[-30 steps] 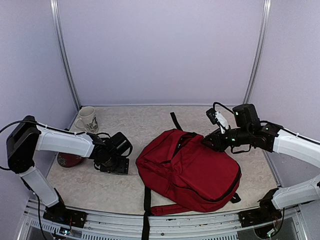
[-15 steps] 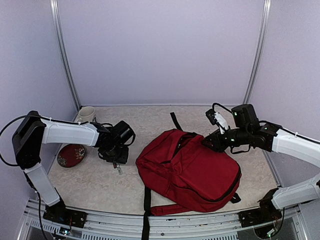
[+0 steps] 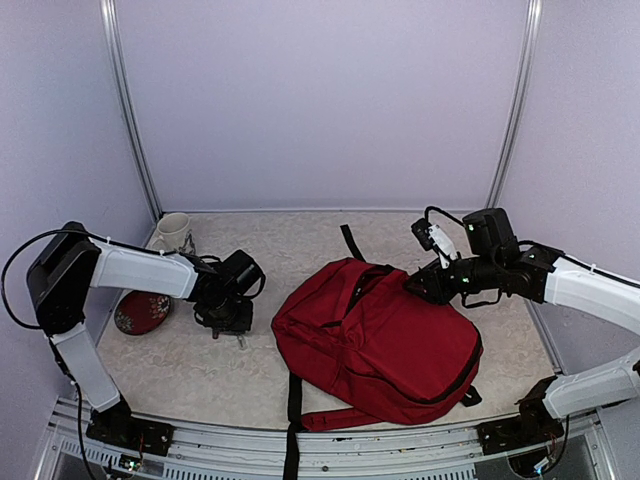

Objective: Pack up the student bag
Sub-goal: Pick up the pencil case at the center of the board, then pass from the left arm to the right

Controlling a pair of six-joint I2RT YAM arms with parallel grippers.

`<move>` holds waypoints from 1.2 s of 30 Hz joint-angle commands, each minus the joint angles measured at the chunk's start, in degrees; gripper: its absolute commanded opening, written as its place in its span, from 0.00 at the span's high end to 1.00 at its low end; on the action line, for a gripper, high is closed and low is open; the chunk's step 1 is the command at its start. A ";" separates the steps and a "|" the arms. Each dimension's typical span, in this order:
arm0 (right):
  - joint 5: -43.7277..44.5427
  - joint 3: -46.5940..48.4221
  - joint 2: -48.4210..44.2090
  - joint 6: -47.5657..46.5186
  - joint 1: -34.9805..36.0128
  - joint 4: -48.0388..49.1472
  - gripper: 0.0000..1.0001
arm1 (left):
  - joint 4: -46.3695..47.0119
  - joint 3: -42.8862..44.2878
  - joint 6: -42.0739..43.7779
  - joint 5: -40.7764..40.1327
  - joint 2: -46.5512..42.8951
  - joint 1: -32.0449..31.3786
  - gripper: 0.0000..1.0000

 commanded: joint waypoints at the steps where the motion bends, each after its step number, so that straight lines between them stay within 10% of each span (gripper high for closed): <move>1: 0.67 1.87 -0.06 -0.33 -0.82 -0.77 0.66 | 1.46 -2.11 0.38 1.88 1.94 0.60 0.73; 4: 1.11 1.87 -0.50 -0.39 -0.82 -0.94 0.66 | 3.06 -4.24 0.35 4.06 1.18 1.34 0.74; 7: 1.25 1.89 -0.73 -0.33 -0.82 -1.03 0.66 | 3.86 -5.26 0.44 4.98 0.61 1.78 1.00; 20: -5.40 3.46 -4.09 -0.15 -0.82 1.05 0.62 | 5.62 -0.55 3.29 -2.54 -11.82 -4.10 1.00; 27: -25.69 1.68 -7.54 5.53 -0.77 20.13 0.60 | 17.56 4.66 12.92 -11.09 -23.56 -16.04 1.00; 36: -37.22 2.14 -0.15 20.75 2.78 48.46 0.59 | 40.01 8.39 31.85 3.10 -23.58 -31.85 1.00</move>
